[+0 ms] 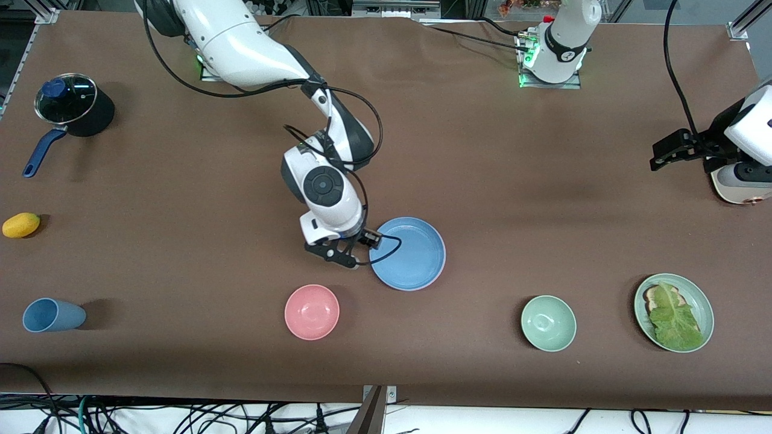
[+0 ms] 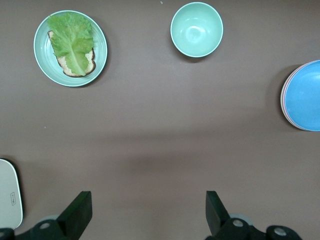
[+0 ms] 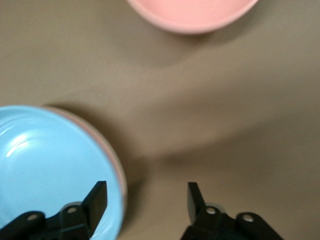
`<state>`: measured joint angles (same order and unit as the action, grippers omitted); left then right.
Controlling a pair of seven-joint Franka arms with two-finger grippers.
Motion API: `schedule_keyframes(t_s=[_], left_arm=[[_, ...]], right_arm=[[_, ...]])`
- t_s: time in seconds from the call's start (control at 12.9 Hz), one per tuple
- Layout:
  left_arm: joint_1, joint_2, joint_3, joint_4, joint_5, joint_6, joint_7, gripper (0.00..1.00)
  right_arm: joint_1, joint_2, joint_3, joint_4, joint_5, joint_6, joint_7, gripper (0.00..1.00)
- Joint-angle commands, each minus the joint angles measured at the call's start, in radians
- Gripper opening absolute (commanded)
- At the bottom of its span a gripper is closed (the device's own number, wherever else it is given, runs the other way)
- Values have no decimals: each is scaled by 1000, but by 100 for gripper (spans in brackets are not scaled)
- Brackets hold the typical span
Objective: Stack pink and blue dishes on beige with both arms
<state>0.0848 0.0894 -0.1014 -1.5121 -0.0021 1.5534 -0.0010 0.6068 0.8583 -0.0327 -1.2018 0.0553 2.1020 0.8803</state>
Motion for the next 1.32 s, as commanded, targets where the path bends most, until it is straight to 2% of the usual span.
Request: schedule_keyframes(t_s=[0.0, 0.31, 0.47, 0.7, 1.01, 1.09, 1.24], left_arm=[[-2, 9, -1, 18, -22, 0, -10, 100], [-2, 9, -1, 18, -33, 0, -10, 100], [-2, 9, -1, 18, -33, -1, -8, 100], [-2, 9, -1, 18, -33, 0, -7, 100], [-2, 9, -1, 18, -32, 0, -7, 100], [0, 9, -1, 18, -33, -1, -7, 100], [0, 7, -1, 18, -33, -1, -7, 100]], right_arm=[[-66, -62, -26, 8, -9, -94, -200, 99], [-201, -152, -29, -38, -5, -198, -464, 100], [-264, -243, -29, -115, -2, -250, -602, 100], [-343, -427, -30, -266, 24, -333, -739, 100], [-354, -720, -39, -530, 15, -356, -750, 100], [-357, -763, -41, -539, 9, -399, -748, 100], [-363, -777, -39, -478, -8, -494, -744, 100]])
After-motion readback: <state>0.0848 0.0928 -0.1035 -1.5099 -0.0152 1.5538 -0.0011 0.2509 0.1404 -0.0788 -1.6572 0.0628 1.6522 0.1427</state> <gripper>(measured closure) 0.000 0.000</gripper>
